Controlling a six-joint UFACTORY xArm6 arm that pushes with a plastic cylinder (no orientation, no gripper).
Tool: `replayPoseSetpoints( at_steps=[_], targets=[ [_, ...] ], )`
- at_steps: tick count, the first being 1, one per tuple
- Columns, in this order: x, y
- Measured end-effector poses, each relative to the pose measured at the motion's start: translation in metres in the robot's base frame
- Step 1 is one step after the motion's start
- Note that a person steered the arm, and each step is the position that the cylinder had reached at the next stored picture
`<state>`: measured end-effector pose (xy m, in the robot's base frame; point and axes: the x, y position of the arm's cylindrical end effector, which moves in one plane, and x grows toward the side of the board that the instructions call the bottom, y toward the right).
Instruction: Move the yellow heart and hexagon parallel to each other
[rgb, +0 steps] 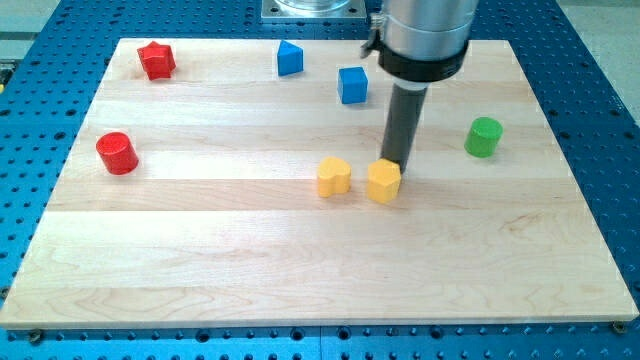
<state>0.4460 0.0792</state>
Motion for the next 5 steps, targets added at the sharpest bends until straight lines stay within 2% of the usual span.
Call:
replayPoseSetpoints(
  at_steps=[1,2,3,5],
  targets=[
    [0.0,-0.036],
    [0.023,-0.071],
    [0.037,-0.043],
    [0.02,-0.035]
  ],
)
